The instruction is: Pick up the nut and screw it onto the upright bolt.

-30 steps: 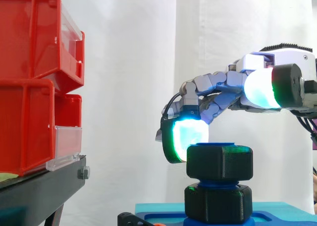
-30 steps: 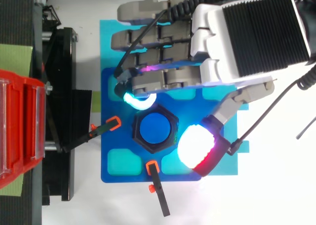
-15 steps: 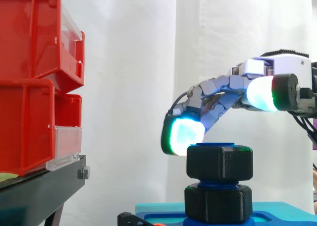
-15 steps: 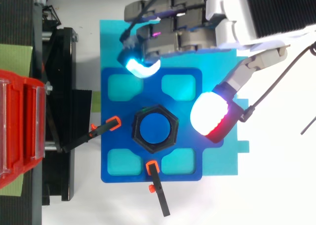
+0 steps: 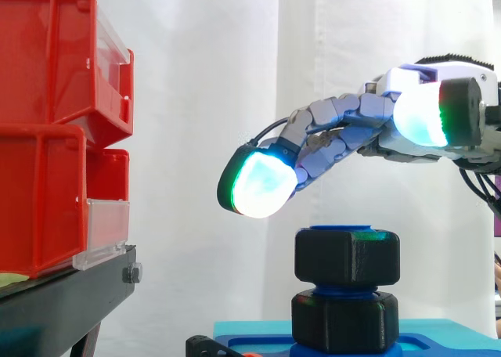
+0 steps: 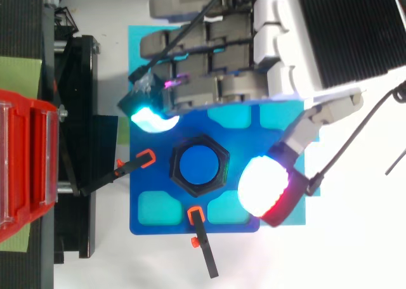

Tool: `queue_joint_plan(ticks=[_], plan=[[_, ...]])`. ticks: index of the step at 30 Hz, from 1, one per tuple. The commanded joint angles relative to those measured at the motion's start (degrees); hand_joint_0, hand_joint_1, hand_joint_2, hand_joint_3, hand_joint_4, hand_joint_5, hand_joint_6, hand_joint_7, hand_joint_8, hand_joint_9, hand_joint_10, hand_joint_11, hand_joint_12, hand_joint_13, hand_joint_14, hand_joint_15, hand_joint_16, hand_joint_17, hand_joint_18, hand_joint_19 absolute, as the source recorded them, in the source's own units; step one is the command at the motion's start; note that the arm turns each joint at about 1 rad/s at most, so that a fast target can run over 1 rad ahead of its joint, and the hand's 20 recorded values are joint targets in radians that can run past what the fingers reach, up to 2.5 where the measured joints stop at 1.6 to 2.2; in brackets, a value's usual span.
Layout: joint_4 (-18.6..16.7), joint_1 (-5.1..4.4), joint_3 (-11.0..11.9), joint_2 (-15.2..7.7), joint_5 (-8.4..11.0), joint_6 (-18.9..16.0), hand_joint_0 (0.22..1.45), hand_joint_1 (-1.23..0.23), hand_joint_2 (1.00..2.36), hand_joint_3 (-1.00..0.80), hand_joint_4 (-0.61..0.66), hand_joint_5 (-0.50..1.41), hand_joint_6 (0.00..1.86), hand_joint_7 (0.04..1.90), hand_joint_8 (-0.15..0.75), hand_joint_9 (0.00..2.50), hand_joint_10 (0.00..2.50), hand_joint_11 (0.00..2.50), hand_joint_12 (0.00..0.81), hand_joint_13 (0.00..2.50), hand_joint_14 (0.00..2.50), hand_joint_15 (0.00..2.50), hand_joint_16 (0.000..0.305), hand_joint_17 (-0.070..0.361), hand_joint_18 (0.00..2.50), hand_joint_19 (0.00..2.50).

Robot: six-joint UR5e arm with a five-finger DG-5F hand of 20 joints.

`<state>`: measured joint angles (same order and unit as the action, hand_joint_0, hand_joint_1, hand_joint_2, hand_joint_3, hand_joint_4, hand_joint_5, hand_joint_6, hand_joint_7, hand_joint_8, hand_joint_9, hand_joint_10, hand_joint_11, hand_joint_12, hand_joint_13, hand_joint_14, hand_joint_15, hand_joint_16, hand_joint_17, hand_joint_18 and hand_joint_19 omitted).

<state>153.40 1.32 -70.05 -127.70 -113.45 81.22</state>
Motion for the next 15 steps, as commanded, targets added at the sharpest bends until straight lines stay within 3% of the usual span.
queue_joint_plan(ticks=[1, 8, 15], plan=[[0.06, -1.15, 0.0, 0.0, 1.13, -0.27, 0.48, -0.02, 1.0, -0.5, 0.2, -0.13, 0.5, 0.65, 0.227, 0.6, 0.0, 0.0, 0.282, 0.44, 0.0, 0.0, 0.033, 0.075, 0.19, 0.0], [0.23, -2.64, 0.0, 0.0, 2.36, -0.8, 0.48, -0.03, 1.0, -0.5, 0.21, -0.13, 0.5, 0.67, 0.232, 0.6, 0.0, 0.0, 0.283, 0.44, 0.0, 0.0, 0.033, 0.075, 0.19, 0.0], [-0.12, -2.9, 0.0, -0.7, 2.36, -1.24, 0.49, -0.05, 1.0, -0.5, 0.21, -0.12, 0.5, 0.72, 0.244, 0.62, 0.0, 0.0, 0.287, 0.46, 0.0, 0.0, 0.032, 0.073, 0.21, 0.0]])
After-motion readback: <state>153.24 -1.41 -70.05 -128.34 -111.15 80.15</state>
